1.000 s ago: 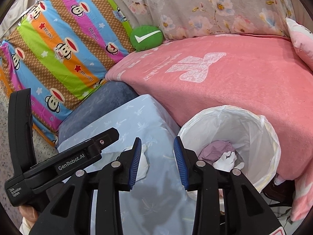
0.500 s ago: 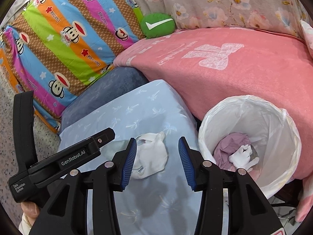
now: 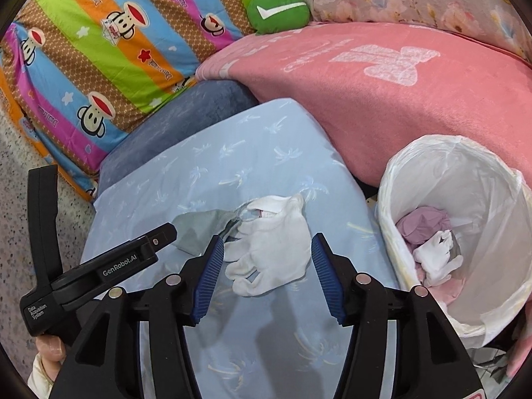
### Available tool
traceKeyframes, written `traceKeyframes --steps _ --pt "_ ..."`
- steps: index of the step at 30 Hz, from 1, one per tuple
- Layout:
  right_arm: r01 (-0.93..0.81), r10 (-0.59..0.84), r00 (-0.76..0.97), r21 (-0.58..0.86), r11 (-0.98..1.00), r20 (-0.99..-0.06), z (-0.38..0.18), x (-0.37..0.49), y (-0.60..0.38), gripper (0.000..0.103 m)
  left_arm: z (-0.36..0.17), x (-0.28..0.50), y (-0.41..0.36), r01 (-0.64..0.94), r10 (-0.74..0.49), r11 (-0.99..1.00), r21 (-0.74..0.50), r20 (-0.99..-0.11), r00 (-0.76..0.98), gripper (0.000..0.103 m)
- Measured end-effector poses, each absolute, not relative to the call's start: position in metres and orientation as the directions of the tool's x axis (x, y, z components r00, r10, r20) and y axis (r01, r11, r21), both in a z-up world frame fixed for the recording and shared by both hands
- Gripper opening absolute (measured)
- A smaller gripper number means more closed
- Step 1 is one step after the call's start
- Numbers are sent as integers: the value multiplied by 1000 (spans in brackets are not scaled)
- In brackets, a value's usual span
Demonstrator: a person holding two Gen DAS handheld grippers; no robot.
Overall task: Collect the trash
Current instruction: 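Move both tools back over the grey pouch and white glove, then grasp the grey drawstring pouch with the left tool while the right tool grasps the white glove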
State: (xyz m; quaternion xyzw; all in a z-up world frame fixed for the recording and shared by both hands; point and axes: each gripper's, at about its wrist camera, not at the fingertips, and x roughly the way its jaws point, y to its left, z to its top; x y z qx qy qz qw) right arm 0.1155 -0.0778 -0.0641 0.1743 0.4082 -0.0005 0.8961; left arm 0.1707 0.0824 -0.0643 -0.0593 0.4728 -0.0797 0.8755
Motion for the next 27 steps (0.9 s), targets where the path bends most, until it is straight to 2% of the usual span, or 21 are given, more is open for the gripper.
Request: traceKeyframes --steps 4,15,25,27 --pt "143 144 645 305 942 -750 -78 131 -74 59 -76 182 90 59 -182 982 -177 -837 516 81" --pt "165 142 596 294 942 -790 -109 169 -73 59 -97 209 82 45 -184 982 -185 -864 468 86" --pt "164 137 578 279 946 -804 -129 181 -69 60 -106 216 72 80 -189 982 -171 -862 470 85" --pt "160 133 582 273 949 -802 -129 181 -67 60 -106 215 73 83 -189 982 -170 -859 475 82"
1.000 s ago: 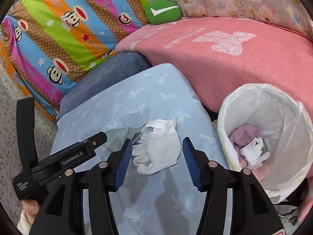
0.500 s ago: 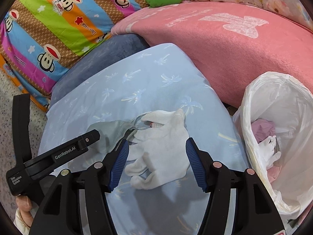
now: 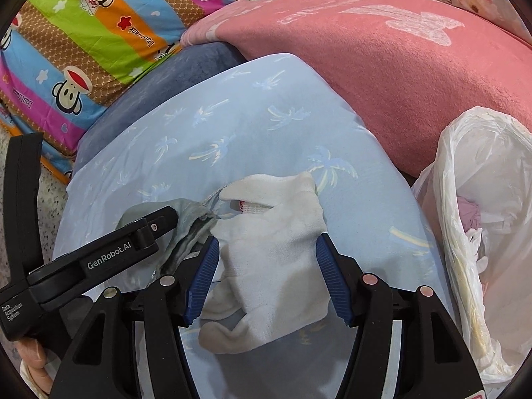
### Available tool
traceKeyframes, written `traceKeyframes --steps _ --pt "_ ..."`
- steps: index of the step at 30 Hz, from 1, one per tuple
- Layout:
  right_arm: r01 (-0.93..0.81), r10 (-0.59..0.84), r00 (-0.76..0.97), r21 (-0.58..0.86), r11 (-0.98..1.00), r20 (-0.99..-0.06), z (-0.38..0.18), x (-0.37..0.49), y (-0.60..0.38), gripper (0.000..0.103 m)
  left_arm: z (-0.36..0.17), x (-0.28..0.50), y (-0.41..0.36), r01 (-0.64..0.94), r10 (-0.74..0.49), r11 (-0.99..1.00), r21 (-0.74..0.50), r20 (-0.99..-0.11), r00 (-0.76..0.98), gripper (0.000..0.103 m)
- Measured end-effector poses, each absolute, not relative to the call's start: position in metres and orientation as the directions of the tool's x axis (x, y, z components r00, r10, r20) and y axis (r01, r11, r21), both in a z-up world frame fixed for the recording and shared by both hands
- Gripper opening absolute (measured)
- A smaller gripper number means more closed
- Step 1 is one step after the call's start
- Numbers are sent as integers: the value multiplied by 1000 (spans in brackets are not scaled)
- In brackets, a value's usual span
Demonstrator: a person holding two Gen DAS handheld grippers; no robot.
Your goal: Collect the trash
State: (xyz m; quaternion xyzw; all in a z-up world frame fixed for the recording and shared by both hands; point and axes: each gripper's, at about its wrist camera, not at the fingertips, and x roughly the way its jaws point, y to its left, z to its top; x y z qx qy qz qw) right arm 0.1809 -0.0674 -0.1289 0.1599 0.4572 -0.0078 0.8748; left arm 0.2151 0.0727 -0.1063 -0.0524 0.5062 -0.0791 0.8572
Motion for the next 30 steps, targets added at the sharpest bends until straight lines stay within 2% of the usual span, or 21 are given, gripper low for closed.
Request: traceKeyframes --steps 3,4,5,7,9,11,12,13,14,30 --pt "152 123 582 257 954 -804 -129 179 -65 59 -105 213 71 95 -181 983 -154 -856 484 69" --pt "150 124 580 255 955 -805 -129 179 -64 56 -104 211 71 100 -182 983 -153 -855 485 61" --pt "148 126 579 256 955 -806 -129 177 -63 51 -103 210 70 105 -187 982 -155 -854 485 57" --pt "142 138 575 264 954 -806 -129 175 -62 45 -102 208 70 112 -203 979 -170 -855 476 38" --pt "133 154 570 275 952 -807 -129 172 -61 37 -101 207 67 118 -227 974 -194 -858 462 26" --pt "119 172 561 285 951 -810 -129 167 -58 19 -101 203 66 128 -255 967 -222 -858 446 14" --pt "112 182 555 289 951 -812 -128 165 -57 14 -100 200 65 133 -263 965 -228 -858 441 8" --pt "109 183 553 289 951 -813 -128 163 -56 7 -99 197 64 137 -264 964 -226 -858 441 8" --pt "107 184 554 289 951 -812 -127 159 -54 5 -97 193 63 142 -262 965 -222 -856 445 8" --pt "63 173 691 297 953 -702 -50 107 -66 2 -29 152 51 231 -322 945 -231 -775 544 5"
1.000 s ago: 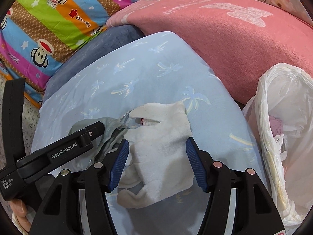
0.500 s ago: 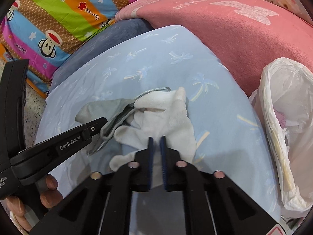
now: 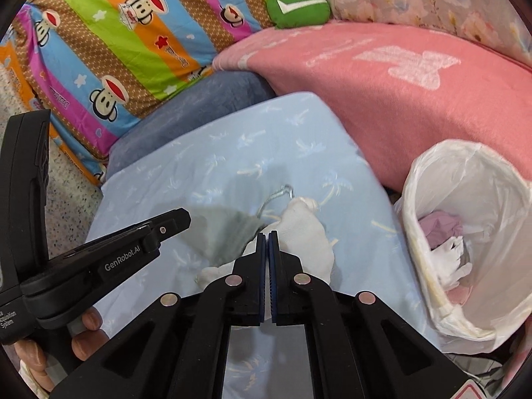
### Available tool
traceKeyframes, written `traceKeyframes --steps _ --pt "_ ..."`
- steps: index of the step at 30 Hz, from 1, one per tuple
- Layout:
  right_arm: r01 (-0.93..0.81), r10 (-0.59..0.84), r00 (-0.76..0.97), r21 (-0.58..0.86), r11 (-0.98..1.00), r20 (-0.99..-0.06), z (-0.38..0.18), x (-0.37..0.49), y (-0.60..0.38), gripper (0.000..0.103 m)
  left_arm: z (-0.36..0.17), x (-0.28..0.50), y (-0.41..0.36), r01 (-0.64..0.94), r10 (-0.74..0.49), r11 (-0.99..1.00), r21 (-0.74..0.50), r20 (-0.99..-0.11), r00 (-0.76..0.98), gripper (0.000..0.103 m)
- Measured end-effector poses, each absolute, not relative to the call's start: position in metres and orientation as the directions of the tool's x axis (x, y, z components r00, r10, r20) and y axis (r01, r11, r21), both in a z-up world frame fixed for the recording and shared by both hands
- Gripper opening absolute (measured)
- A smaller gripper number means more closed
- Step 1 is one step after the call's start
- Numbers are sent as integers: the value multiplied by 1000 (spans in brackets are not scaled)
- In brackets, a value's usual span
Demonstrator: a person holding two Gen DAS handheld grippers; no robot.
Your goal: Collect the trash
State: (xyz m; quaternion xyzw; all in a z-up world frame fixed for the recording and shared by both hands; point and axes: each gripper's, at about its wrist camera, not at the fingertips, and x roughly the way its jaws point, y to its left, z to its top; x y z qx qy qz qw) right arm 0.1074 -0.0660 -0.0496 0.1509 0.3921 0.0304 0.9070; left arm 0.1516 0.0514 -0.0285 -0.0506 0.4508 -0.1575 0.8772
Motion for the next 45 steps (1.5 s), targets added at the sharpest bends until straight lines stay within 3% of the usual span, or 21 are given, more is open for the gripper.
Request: traceKeyframes --steps 19,25,26,27,28,30,31,41,45 --pt "114 68 842 301 947 -535 50 59 -129 2 63 119 -6 406 -426 894 -191 -641 638 5" --pt "130 61 835 304 944 -547 43 53 -137 2 38 128 -1 357 -399 909 -215 -694 599 7" --pt "130 64 831 305 943 -552 40 54 -136 2 32 130 2 344 -388 914 -215 -706 592 10" --pt "129 68 827 305 943 -559 36 55 -135 2 23 135 8 322 -370 923 -212 -723 583 22" --pt "128 72 823 306 943 -564 32 57 -134 2 16 138 13 301 -354 930 -211 -734 579 42" --pt "127 80 815 311 942 -574 24 62 -129 2 0 144 27 248 -320 945 -212 -753 575 66" --pt "126 86 811 316 940 -579 20 66 -128 2 -10 150 37 219 -304 952 -216 -762 572 69" --pt "100 139 766 330 939 -628 -11 105 -104 2 -81 190 76 82 -252 967 -242 -850 462 67" --pt "97 150 751 333 938 -643 -21 118 -99 2 -96 199 73 88 -248 968 -233 -871 425 49"
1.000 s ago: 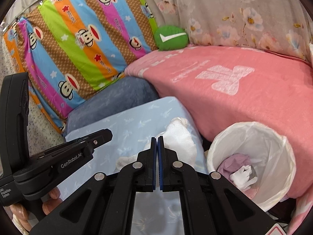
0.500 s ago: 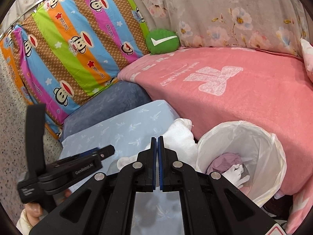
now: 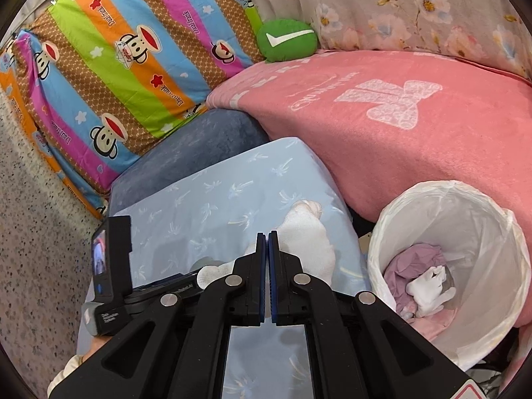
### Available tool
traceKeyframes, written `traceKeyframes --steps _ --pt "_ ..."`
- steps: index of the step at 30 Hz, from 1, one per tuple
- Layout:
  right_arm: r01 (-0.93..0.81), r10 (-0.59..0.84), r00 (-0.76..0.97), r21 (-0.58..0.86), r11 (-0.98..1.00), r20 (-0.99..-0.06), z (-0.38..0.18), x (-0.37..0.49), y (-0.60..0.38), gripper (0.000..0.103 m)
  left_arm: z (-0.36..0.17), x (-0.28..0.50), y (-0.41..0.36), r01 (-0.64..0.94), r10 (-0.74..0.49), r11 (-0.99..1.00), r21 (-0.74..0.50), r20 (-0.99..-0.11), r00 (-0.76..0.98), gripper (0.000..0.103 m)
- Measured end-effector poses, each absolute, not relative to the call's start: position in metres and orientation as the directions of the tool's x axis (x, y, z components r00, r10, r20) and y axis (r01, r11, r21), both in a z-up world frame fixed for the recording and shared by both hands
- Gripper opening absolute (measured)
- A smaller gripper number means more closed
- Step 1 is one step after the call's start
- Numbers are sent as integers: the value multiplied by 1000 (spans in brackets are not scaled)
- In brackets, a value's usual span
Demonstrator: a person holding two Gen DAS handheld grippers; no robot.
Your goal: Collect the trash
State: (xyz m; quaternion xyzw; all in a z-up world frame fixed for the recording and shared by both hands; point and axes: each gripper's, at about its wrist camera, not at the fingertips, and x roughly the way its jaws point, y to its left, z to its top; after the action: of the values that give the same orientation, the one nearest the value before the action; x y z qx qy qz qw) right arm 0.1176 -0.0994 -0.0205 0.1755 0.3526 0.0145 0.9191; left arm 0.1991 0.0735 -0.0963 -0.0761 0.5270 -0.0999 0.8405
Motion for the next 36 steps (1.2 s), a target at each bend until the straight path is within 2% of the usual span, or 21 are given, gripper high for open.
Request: traceKeyframes --steps 3,5,6,9,23,36 --pt "96 155 742 333 938 -652 -26 123 -96 2 -98 200 72 93 -232 973 -213 -871 433 38" --pt "97 157 737 334 938 -657 -29 126 -95 2 -99 200 71 105 -234 972 -209 -873 428 22" --pt "98 158 735 334 938 -659 -30 127 -95 2 -99 200 71 113 -241 970 -213 -874 421 11" --pt "100 158 733 335 937 -661 -32 128 -94 2 -95 198 73 126 -265 964 -233 -868 420 6" --pt "116 131 770 339 934 -624 -10 104 -111 2 -17 164 28 275 -354 931 -240 -781 515 5" --pt "207 34 807 336 919 -590 10 61 -170 2 24 142 -48 433 -435 877 -208 -728 531 5"
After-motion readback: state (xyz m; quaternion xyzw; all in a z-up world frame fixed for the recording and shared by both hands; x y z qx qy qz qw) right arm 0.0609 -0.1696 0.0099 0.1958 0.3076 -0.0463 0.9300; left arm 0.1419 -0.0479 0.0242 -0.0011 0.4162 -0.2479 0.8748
